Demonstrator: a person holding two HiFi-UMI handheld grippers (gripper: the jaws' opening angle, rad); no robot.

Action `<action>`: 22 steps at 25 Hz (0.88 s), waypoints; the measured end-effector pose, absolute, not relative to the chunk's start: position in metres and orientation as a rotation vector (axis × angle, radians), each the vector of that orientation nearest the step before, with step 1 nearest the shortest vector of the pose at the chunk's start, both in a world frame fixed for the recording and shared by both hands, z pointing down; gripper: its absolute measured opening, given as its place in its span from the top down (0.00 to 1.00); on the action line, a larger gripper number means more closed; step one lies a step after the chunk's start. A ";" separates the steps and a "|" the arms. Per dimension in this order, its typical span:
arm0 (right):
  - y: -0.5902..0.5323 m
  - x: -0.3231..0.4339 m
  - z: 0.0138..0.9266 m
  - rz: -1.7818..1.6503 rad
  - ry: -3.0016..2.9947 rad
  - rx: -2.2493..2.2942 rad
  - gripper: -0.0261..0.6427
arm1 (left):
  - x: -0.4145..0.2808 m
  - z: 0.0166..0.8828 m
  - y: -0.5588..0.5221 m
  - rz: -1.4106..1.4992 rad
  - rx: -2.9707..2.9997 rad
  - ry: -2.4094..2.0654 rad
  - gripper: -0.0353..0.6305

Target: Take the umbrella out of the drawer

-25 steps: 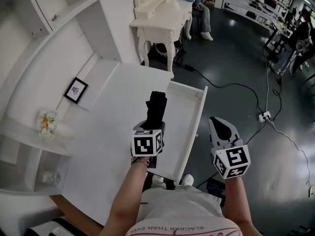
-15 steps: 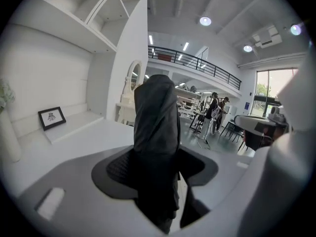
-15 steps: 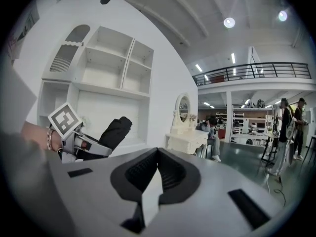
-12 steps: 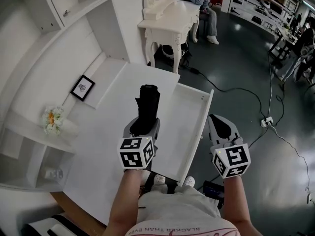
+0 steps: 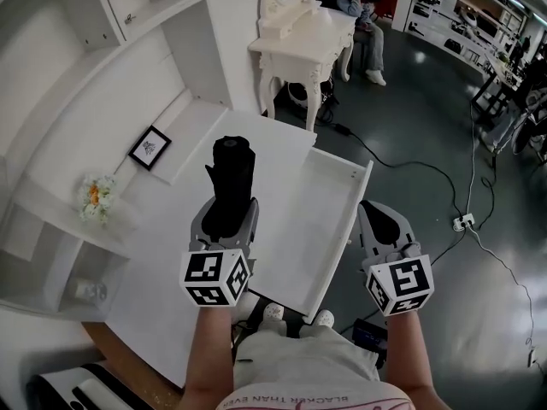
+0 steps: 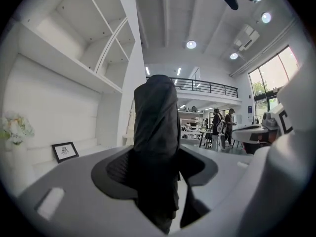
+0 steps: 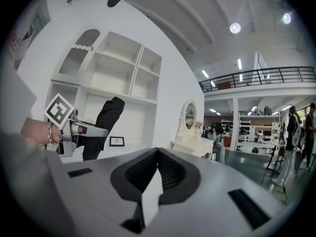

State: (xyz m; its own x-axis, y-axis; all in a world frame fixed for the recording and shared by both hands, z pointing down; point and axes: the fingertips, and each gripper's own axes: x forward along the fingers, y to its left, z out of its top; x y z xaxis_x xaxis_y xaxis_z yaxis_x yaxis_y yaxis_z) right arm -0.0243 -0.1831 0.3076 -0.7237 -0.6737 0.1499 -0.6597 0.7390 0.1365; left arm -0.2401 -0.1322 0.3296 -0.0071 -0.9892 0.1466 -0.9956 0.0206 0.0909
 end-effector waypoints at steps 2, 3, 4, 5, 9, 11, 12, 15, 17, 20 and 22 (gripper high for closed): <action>-0.182 -0.022 0.302 -0.125 -2.767 1.060 0.95 | -0.238 0.322 -0.126 0.031 2.096 -2.148 0.56; -0.182 -0.021 0.300 -0.134 -2.778 1.053 0.95 | -0.237 0.318 -0.122 0.021 2.099 -2.170 0.56; -0.182 -0.021 0.297 -0.143 -2.791 1.043 0.95 | -0.236 0.313 -0.117 0.015 2.102 -2.196 0.56; -0.181 -0.021 0.295 -0.153 -2.804 1.032 0.95 | -0.234 0.308 -0.112 0.014 2.104 -2.223 0.56; -0.182 -0.022 0.285 -0.192 -2.856 0.980 0.95 | -0.230 0.287 -0.096 0.027 2.092 -2.345 0.56; -0.181 -0.022 0.280 -0.216 -2.877 0.947 0.95 | -0.227 0.278 -0.088 0.024 2.070 -2.398 0.56; -0.180 -0.021 0.277 -0.230 -2.886 0.933 0.95 | -0.225 0.273 -0.084 0.019 2.061 -2.419 0.56; -0.177 -0.019 0.269 -0.264 -2.912 0.895 0.95 | -0.220 0.265 -0.073 0.011 2.037 -2.471 0.56; -0.175 -0.018 0.265 -0.279 -2.929 0.870 0.95 | -0.216 0.260 -0.067 0.009 2.025 -2.503 0.56; -0.172 -0.014 0.260 -0.304 -2.942 0.846 0.95 | -0.208 0.251 -0.059 -0.003 2.026 -2.541 0.56; -0.170 -0.013 0.256 -0.322 -2.946 0.832 0.95 | -0.205 0.245 -0.057 -0.020 2.017 -2.561 0.56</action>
State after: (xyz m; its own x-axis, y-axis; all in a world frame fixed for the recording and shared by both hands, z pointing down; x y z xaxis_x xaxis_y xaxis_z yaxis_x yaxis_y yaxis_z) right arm -0.0129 -0.1704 0.2563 -0.8520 -0.5235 0.0043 -0.5102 0.8322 0.2170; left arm -0.2050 -0.0566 0.2452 -0.2302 -0.9679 -0.1007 -0.9694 0.2371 -0.0634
